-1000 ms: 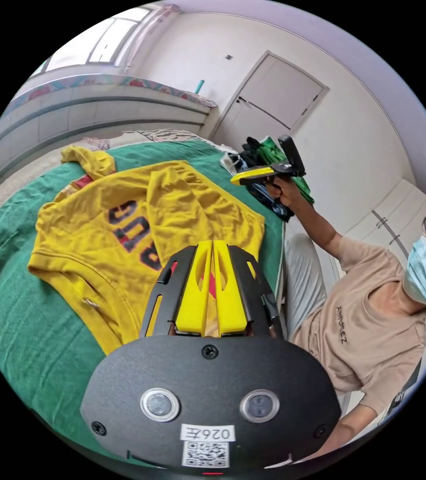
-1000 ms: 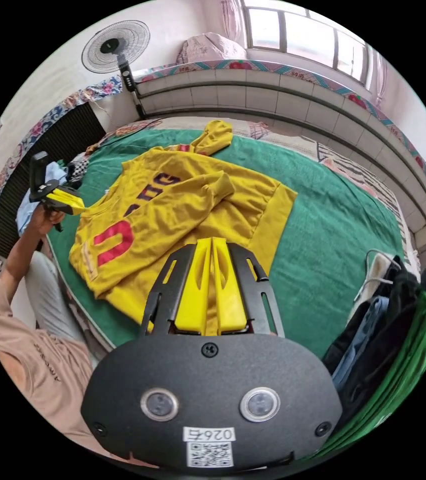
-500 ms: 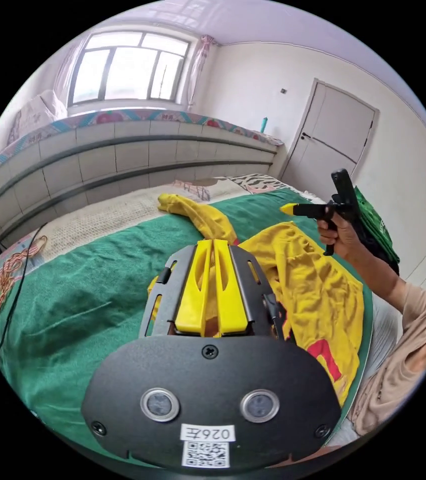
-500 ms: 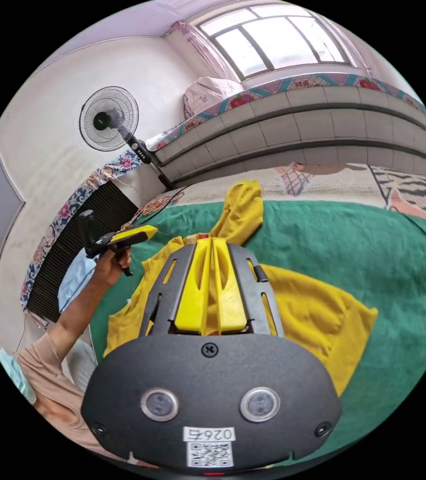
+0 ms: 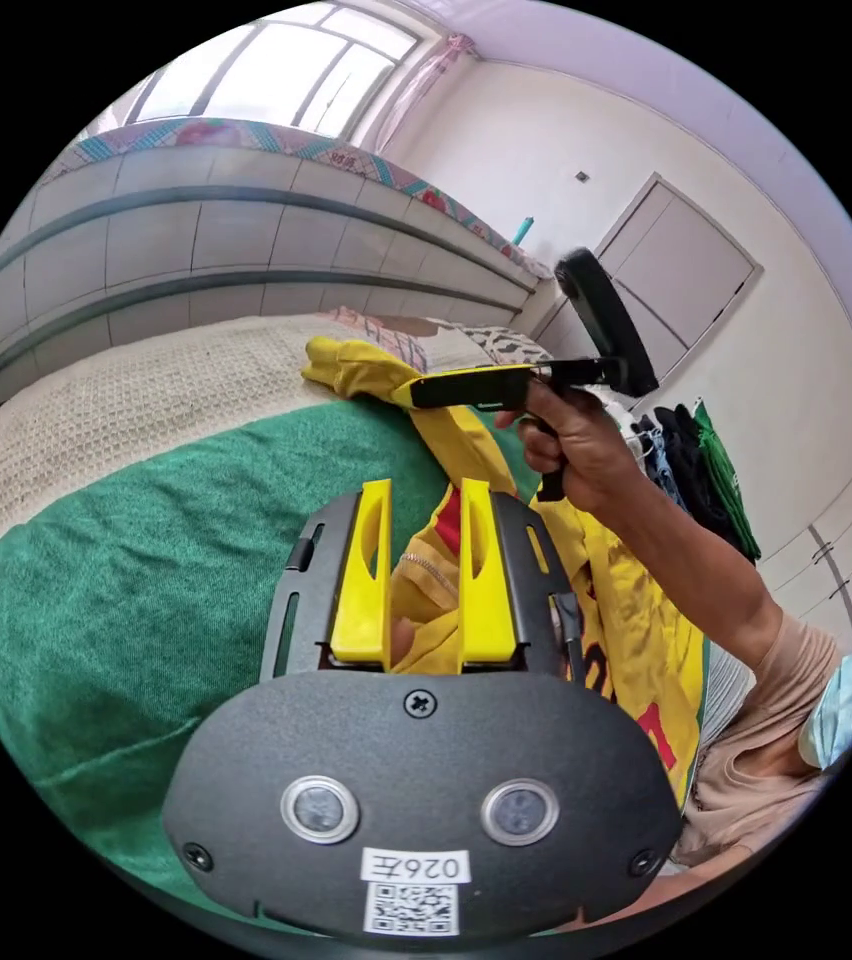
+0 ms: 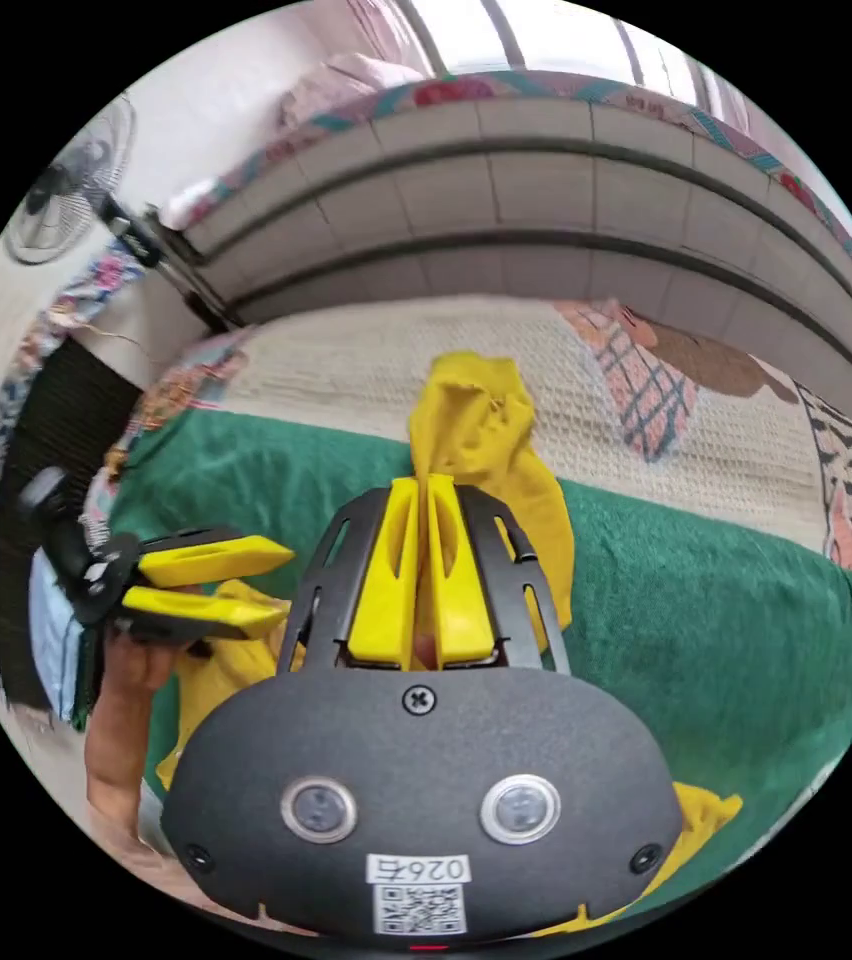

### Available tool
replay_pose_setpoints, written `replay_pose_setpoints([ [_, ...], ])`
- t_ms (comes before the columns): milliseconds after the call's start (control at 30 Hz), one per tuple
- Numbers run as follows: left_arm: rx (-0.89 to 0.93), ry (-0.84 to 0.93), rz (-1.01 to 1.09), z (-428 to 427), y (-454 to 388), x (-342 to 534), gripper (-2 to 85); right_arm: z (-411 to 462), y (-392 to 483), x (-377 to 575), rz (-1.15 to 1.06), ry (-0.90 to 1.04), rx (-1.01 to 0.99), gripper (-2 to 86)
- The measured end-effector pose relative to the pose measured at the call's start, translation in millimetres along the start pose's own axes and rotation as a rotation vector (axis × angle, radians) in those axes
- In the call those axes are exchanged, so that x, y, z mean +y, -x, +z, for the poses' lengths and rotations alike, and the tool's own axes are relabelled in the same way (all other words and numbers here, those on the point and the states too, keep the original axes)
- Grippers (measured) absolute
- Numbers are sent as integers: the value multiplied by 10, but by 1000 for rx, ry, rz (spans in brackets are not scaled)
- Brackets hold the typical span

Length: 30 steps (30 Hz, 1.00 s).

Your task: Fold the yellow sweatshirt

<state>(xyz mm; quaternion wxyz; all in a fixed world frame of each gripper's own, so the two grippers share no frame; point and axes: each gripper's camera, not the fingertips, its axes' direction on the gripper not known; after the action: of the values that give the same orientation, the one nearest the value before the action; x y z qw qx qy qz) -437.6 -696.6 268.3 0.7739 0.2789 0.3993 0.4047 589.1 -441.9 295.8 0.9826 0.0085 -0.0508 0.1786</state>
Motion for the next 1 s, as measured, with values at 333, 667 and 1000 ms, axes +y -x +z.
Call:
replay_pose_setpoints([
  [333, 352, -411, -109, -557, 582, 104, 313, -1832, -316, 855, -586, -311, -764, -9],
  [667, 188, -384, 230, -1506, -404, -951, 37, -2059, -924, 523, -421, -446, -451, -9],
  [1000, -478, -471, 426, -2796, -2108, -1614, 39, -3112, 26, 60, -497, -731, -292, -9],
])
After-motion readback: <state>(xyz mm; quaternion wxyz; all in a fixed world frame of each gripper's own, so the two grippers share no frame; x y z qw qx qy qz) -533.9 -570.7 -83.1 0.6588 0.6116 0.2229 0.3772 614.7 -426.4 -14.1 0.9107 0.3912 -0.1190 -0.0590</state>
